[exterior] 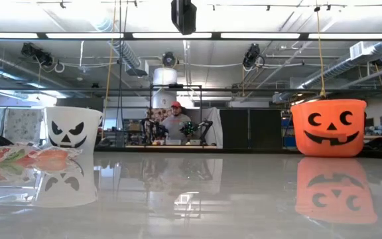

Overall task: Sort candy by brand, put in halloween buckets
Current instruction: Put the blue gummy into the bottom orange bucket

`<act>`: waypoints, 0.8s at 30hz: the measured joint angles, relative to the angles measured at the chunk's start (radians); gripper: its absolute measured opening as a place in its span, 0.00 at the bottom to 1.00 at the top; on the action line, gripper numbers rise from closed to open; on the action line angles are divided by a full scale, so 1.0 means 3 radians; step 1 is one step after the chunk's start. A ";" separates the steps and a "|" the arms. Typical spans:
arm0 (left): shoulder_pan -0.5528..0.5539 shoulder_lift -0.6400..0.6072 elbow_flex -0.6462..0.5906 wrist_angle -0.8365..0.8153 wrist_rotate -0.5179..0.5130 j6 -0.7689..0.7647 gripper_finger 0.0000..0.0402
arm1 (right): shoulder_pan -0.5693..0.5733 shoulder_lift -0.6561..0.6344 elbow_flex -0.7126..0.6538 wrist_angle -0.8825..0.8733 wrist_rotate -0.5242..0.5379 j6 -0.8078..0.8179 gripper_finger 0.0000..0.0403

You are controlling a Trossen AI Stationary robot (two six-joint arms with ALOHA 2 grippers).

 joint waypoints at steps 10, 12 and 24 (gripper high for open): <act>0.0075 -0.0010 0.0000 -0.0094 0.0038 -0.0032 0.11 | 0.0009 0.0000 -0.0001 0.0002 0.0037 -0.0015 0.01; 0.0108 -0.0040 0.0000 -0.0137 0.0044 -0.0124 0.04 | 0.0003 0.0000 0.0000 0.0018 0.0039 -0.0031 0.01; 0.0157 -0.0060 0.0647 -0.1760 0.0057 -0.1185 0.04 | 0.0017 0.0000 -0.0003 0.0171 0.0324 -0.0567 0.32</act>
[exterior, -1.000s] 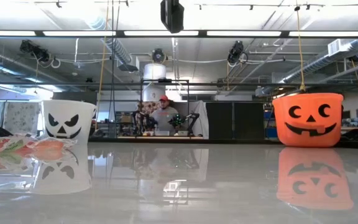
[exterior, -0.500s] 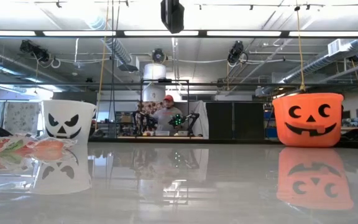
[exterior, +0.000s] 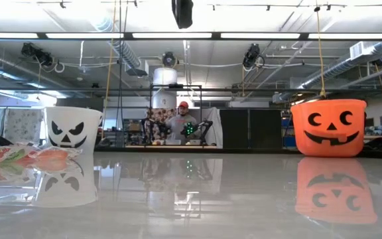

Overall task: Sort candy by brand, put in halloween buckets
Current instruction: Put the blue gummy into the bottom orange bucket

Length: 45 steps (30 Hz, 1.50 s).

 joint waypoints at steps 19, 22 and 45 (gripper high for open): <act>-0.1135 -0.0338 0.0123 -0.1573 0.0348 -0.2095 0.04 | -0.0288 0.0001 0.0000 -0.0609 -0.0058 0.0405 0.40; -0.1262 -0.0433 -0.0203 -0.1264 0.0349 -0.2256 0.04 | -0.0369 0.0043 0.0018 -0.0558 -0.0190 0.0358 0.40; -0.1684 -0.0430 -0.1397 0.0078 0.0784 -0.2859 0.05 | -0.0798 0.1233 0.1429 -0.1363 -0.0736 -0.0085 0.40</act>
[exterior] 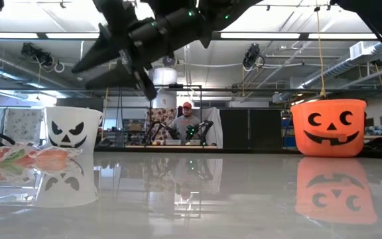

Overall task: Sort candy by brand, put in halloween buckets
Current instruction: Put the blue gummy into the bottom orange bucket, then put the orange gummy into the bottom orange bucket

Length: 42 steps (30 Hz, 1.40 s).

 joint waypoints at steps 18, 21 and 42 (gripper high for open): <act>0.0075 -0.0133 0.0343 -0.0481 0.0426 0.0125 0.34 | -0.0028 -0.0027 -0.0005 -0.0456 0.0085 -0.0150 0.40; 0.0190 -0.0231 0.0622 -0.1055 -0.0102 0.0060 0.33 | -0.0064 -0.0136 -0.0005 -0.0520 0.0004 -0.0223 0.40; 0.2199 -0.0802 -0.0809 -0.0343 0.0141 0.1191 0.30 | -0.0871 -0.0537 -0.0343 -0.1449 -0.1194 -0.1545 0.40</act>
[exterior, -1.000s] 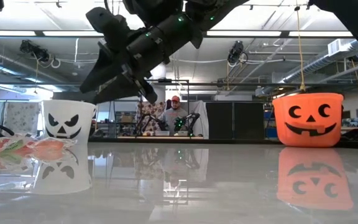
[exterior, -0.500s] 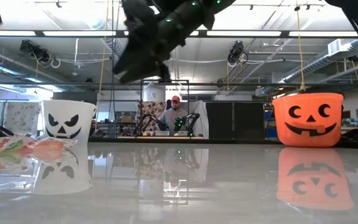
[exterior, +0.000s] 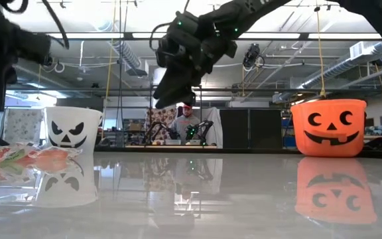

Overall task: Sort candy by brand, put in halloween buckets
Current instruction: Put the orange gummy into the bottom orange bucket

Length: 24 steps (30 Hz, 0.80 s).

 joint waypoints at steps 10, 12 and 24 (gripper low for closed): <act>0.0064 0.0251 -0.0205 0.0209 0.0068 0.0272 0.30 | 0.0188 0.0001 -0.0039 0.0182 -0.0031 0.0206 0.40; 0.0110 0.0393 -0.0205 0.0233 0.0066 0.0167 0.30 | 0.0234 0.0001 -0.0039 0.0261 -0.0005 0.0339 0.40; 0.0292 0.1362 -0.0205 0.0311 0.0841 -0.0058 0.32 | 0.0429 0.0001 -0.0039 0.0351 0.0154 0.0645 0.40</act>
